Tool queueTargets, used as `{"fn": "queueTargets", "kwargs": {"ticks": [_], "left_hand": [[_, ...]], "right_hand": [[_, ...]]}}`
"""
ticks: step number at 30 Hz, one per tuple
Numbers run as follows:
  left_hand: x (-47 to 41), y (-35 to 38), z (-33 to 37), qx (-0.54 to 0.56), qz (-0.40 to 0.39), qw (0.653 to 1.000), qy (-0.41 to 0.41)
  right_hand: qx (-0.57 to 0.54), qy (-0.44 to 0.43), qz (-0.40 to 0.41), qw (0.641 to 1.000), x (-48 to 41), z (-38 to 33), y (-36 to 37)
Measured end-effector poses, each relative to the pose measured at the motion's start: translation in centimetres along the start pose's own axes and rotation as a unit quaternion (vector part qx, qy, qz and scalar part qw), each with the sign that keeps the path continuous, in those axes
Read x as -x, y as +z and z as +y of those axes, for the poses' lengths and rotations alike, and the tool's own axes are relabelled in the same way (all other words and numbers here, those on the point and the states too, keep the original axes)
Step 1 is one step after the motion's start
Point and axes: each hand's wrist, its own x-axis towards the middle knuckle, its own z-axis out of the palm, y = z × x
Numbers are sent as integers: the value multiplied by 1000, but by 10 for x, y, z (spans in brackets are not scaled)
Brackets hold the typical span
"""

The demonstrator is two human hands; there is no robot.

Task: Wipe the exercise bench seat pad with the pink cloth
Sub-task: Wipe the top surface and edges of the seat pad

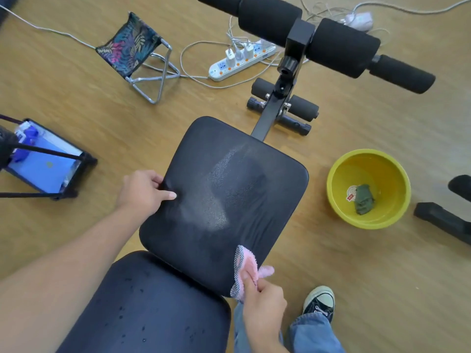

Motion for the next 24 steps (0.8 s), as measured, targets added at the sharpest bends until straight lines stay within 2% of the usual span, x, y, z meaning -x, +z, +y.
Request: {"fn": "queueTargets", "kwargs": {"ticks": [5,10,12,14,18,24], "left_hand": [[-2,0,-4,0,1,1000,13],[-2,5,-11,18,6,1000,14],[0,6,-12,21,10,1000,15],[1,8,-13,18,17,1000,18],[-2,8,-14,11,10,1000,23],[-2,5,-14,17,1,1000,17]], "right_hand": [[-77,134,-66,986,23,27,42],[-186,167,-162,955,13,31,36],[-213,186,-169,944,5,24,22],[-191,144,-155,959,-2,11,7],[-112,0,-61,992,-21,-21,-16],[-98,-137,100,981,-87,-99,-59]]}}
